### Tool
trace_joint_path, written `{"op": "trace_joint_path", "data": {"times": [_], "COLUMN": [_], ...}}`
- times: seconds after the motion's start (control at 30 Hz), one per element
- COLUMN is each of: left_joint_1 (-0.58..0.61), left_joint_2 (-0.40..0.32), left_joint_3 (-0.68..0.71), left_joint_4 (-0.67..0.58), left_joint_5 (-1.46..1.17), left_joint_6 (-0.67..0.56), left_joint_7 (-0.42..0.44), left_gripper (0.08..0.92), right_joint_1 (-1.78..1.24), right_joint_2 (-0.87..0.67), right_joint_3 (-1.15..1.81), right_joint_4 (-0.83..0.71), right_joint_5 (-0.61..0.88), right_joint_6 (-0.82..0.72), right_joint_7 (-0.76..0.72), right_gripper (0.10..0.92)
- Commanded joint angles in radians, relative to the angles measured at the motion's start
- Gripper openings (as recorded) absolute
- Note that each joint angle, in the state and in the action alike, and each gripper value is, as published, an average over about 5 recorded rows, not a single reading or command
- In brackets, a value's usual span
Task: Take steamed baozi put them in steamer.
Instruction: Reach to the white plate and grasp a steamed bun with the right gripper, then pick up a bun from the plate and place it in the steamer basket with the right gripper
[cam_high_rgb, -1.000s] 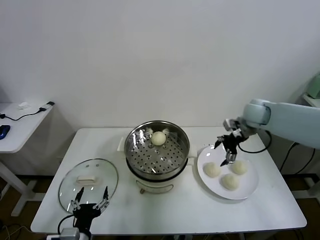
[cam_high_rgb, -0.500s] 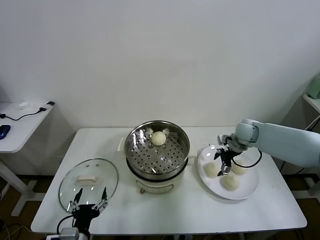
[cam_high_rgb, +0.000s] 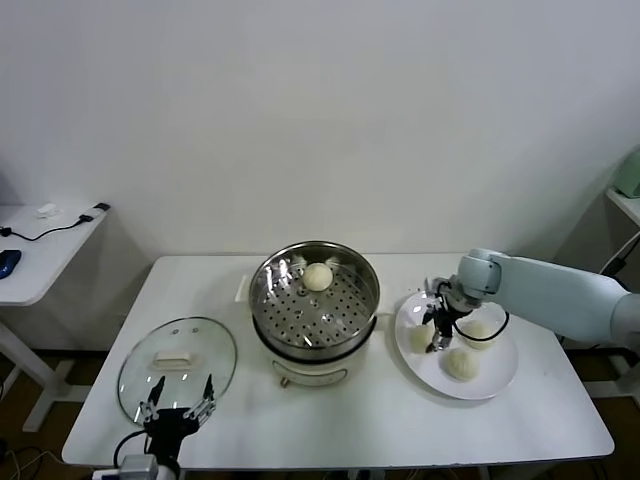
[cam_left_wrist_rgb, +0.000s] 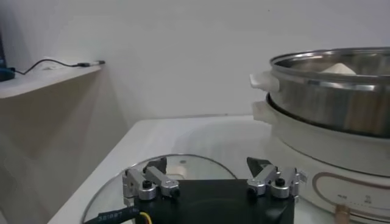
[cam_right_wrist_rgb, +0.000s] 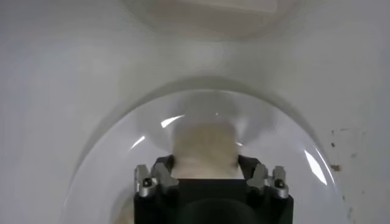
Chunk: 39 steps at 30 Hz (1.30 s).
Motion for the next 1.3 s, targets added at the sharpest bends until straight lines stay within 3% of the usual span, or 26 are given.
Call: {"op": "trace_joint_path", "data": {"times": [0.03,0.3,0.6,0.87,1.07,1.3], "left_joint_1": [0.001,0.006,-0.002,-0.005,-0.013,-0.023], "left_joint_2": [-0.001,0.008,0.007,0.005,-0.004,-0.009], "left_joint_3": [0.001,0.004,0.01,0.007,0.006,0.004], "left_joint_4": [-0.007,-0.027,-0.054,-0.068,-0.066,-0.053], "left_joint_5": [0.001,0.001,-0.001,0.0,0.002,0.002], "left_joint_6": [0.002,0.003,0.007,0.006,0.008,0.01], "left_joint_7": [0.0,0.001,0.002,0.004,0.005,0.005], "left_gripper": [0.823,0.823,0.823,0.823,0.823,0.823], "right_joint_1": [0.031,0.468,0.886,0.812,0.634,0.474], "right_joint_2": [-0.017,-0.078,0.06,0.269,0.431,0.507], "right_joint_3": [0.011,-0.188,-0.31,-0.185,-0.159,-0.164], "right_joint_4": [0.029,0.127,0.262,0.384,0.308,0.185], "right_joint_5": [-0.012,0.091,0.39,0.578,0.558,0.494], "right_joint_6": [-0.006,0.045,0.008,-0.103,-0.142,-0.167], "right_joint_7": [-0.008,-0.116,-0.158,-0.008,0.067,0.127], "right_gripper": [0.639,0.643,0.645,0.645,0.647,0.648]}}
